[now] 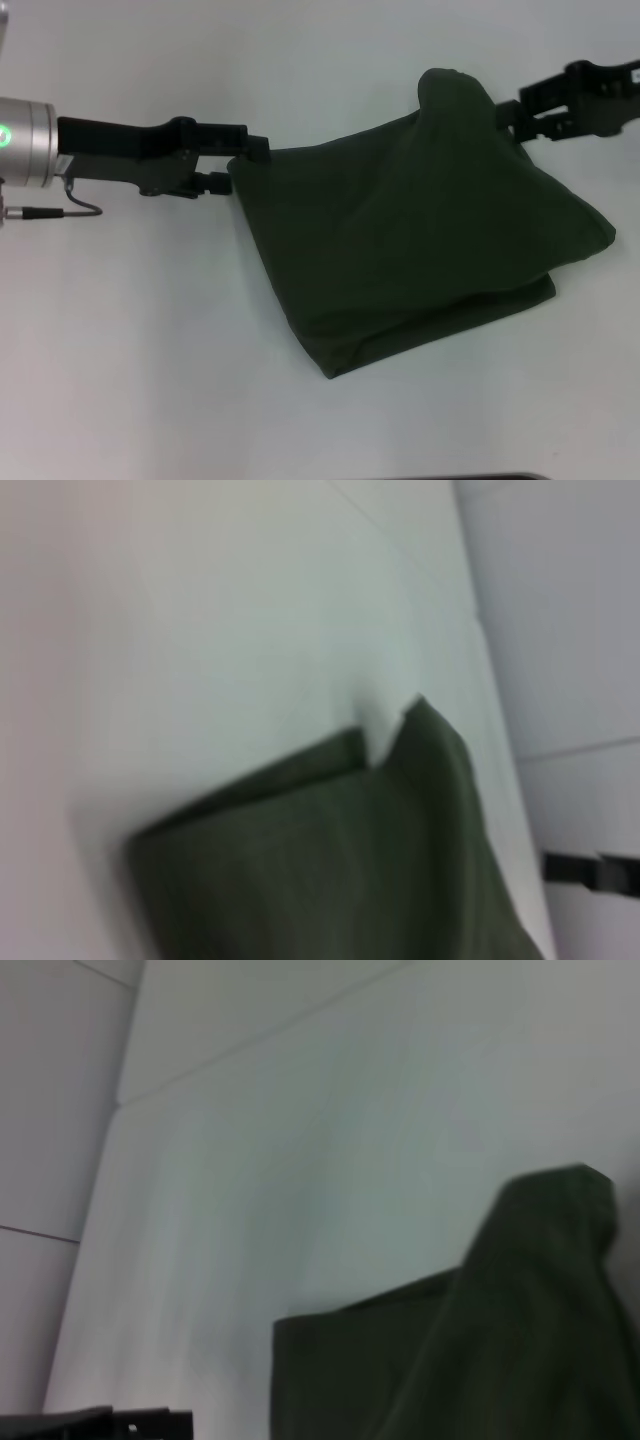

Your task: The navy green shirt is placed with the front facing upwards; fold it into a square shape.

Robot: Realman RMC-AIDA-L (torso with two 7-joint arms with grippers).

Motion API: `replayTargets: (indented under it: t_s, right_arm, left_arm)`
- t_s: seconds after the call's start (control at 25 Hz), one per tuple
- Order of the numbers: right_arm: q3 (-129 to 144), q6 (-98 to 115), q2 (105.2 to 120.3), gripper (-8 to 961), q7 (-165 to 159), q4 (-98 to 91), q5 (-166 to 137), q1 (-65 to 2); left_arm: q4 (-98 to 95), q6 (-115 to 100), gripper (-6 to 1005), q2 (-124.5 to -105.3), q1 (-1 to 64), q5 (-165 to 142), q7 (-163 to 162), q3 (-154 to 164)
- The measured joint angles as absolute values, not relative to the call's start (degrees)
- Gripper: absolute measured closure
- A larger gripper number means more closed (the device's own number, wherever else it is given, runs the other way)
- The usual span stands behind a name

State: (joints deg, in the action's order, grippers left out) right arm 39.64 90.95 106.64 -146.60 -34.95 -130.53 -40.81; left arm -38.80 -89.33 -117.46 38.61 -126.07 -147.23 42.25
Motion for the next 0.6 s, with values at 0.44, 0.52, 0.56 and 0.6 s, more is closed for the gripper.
replayTargets:
  t_s: [0.44,0.52,0.56,0.6]
  right_arm:
    - [38.5,94.7,105.95,499,-147.3,-37.2,-130.8,-37.4]
    - [38.0,94.7,105.92,499,-147.4,-37.2,-130.8,-37.5]
    - [37.9,94.7,105.91,499,-147.4,-37.2,-130.8,-37.5]
    - [37.9,94.7,105.91,499,-147.4,-37.2,-130.8,-37.6]
  left_arm:
    - [-37.4,-78.2,148,-117.65,39.7,-126.2,-151.5,49.6]
    - [-37.1,-77.6,149,-117.81,40.3,-126.2,-151.9,50.4]
    - [-37.0,-77.0,149,-117.91,40.6,-126.2,-152.1,50.8]
    - [-36.9,-76.2,149,-118.03,40.9,-126.2,-152.2,51.5]
